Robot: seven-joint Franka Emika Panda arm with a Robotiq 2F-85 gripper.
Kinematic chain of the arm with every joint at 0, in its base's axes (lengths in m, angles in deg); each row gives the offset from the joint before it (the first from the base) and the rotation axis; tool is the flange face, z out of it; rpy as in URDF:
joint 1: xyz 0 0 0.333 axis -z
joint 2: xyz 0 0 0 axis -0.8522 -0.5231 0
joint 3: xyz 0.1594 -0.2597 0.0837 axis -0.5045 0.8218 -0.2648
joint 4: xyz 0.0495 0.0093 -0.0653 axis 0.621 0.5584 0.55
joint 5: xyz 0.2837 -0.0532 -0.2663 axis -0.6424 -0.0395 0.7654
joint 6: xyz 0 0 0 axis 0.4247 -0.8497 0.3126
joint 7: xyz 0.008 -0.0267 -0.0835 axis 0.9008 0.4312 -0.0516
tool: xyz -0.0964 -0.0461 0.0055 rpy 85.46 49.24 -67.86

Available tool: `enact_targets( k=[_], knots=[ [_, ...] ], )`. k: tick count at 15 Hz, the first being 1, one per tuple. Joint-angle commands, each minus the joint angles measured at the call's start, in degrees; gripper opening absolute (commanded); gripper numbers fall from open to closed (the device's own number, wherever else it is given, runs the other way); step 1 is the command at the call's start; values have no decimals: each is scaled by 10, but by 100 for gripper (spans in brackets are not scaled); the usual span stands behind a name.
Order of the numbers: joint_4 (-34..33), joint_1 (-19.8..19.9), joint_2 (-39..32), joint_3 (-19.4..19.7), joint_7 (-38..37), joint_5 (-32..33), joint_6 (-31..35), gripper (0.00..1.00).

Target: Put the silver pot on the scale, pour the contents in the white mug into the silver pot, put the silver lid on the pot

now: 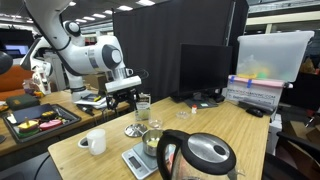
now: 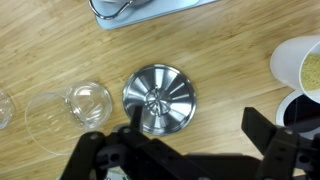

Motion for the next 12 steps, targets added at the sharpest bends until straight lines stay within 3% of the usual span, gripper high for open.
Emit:
enact_targets(
  k=[1,6,12],
  knots=[
    [-1,1,0,-1,1,-1,-1,100],
    [-7,20,-23,-28,54,-49,31,100],
    [-66,11,-94,-13,92,-21,56,100]
  ],
)
